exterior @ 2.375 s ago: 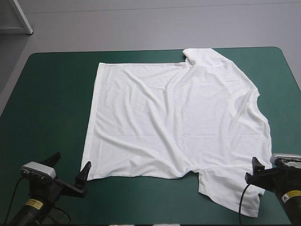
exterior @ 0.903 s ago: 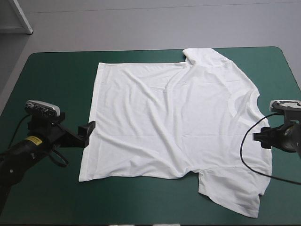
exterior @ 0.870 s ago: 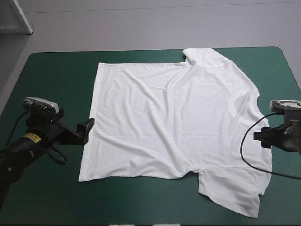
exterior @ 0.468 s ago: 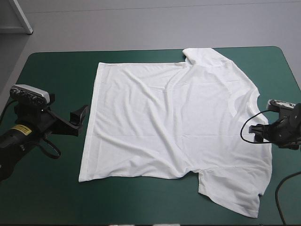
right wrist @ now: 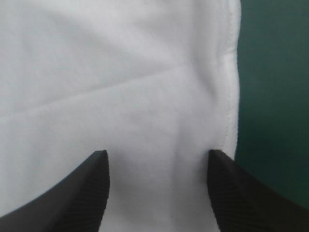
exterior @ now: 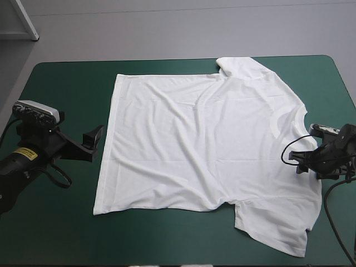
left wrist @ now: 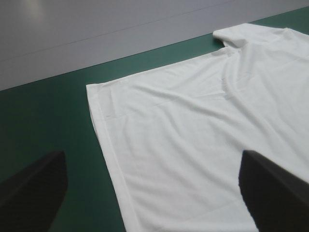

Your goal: Fold the cloth

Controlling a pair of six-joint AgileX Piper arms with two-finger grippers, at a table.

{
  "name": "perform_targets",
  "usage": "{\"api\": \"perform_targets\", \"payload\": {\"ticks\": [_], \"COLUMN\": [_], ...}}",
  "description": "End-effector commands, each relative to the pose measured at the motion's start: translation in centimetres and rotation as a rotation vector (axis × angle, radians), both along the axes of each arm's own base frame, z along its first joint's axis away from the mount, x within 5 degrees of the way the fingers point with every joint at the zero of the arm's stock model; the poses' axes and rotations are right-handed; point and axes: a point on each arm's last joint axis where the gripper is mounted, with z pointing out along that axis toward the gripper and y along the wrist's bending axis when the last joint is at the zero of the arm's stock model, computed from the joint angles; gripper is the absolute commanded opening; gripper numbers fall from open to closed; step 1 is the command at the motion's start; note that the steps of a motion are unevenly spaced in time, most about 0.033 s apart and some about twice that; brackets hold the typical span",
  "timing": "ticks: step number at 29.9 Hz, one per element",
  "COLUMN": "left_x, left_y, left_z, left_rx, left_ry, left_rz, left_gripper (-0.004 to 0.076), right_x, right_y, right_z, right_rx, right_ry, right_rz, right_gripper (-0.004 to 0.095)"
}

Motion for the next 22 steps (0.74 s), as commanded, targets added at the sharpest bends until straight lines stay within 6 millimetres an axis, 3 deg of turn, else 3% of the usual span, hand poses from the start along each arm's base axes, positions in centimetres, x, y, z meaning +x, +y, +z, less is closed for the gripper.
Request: {"api": "perform_targets", "payload": {"ticks": [1,8,15,22], "left_x": [0.0,0.0,0.0,0.0], "left_y": [0.2,0.2,0.2,0.2], "left_z": [1.9,2.0,2.0,2.1], "left_rx": [-0.016,-0.017,-0.019,-0.022], "left_ry": [-0.125,-0.126,-0.136,-0.147], "left_rz": [0.026,0.027,0.03,0.033], "left_gripper": [0.07,0.07,0.07,0.07], "right_x": [-0.7,-2.8,-2.9,-2.9], "right_y": [-0.2,0.1,0.2,0.1], "right_z": [-0.1,-3.5,-3.8,-3.2], "right_rx": [-0.022,-0.044,-0.048,-0.057], "right_ry": [-0.039,0.003,-0.002,-0.023], "right_rz": [-0.006,0.0,-0.001,0.001], "right_gripper": [0.0471,0.0375,-0.002,-0.0017]}}
